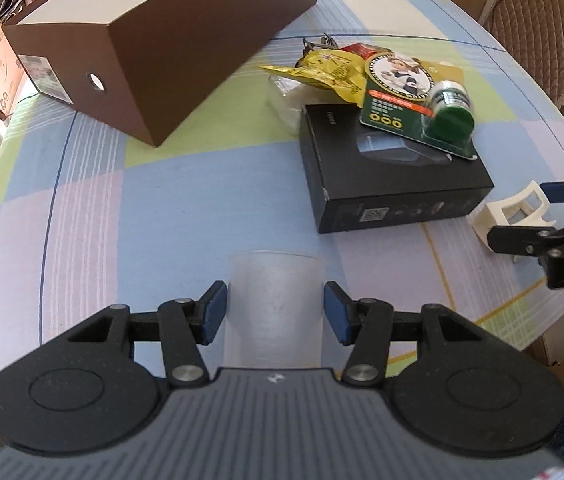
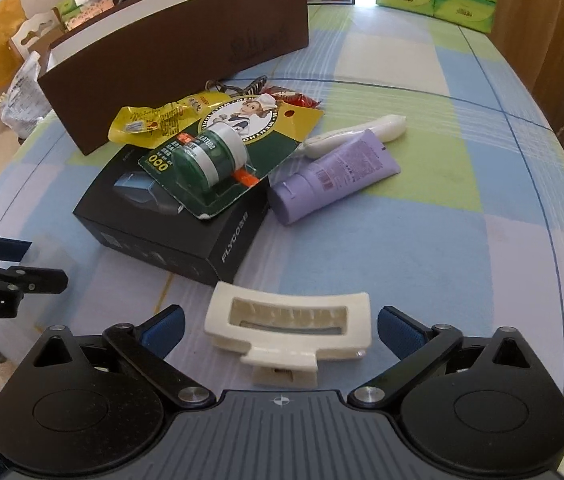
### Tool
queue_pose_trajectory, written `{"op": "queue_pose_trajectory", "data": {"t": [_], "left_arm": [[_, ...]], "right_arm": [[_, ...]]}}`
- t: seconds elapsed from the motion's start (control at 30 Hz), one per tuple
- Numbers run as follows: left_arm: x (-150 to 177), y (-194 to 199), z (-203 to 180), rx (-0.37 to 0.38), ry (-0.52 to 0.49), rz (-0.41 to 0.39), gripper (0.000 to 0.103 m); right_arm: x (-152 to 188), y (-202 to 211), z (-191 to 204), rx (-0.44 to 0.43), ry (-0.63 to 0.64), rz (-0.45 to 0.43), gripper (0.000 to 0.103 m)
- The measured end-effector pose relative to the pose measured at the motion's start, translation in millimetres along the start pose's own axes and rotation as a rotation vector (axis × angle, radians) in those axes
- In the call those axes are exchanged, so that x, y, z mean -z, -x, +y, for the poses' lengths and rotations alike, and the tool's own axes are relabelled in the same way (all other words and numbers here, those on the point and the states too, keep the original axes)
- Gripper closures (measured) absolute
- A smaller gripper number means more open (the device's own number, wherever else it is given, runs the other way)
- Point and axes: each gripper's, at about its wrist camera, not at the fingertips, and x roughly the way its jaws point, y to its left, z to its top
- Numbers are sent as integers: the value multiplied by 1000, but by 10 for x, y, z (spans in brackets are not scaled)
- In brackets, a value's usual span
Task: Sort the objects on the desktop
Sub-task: 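Grasp the clear plastic cup with the left tool while the right tool grasps the white clip, then carry the cup and clip into the brown box and open both tools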
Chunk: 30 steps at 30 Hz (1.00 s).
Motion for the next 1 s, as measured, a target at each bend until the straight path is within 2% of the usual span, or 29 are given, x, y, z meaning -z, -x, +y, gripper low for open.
{"op": "queue_pose_trajectory", "data": {"t": [0.23,0.37,0.6,0.8,1.0], "left_arm": [[-44,-14,95,16,1,5,55],[-87,66,153,21,6,-5,55],[-304,391,281,30,-8,-74,56],[-597,712,447,32,-1,-172,57],[-847,924,632,33,-18,-246,57]], "right_arm": [[-54,-47,9,26,46,67,19],[-111,80,-74,22,32,70,19],[-409,436,-79,-29,20,-10,19],[-833,616,214,-117,96,-120,19],[-1223,575,553,-187,190,-193,19]]}}
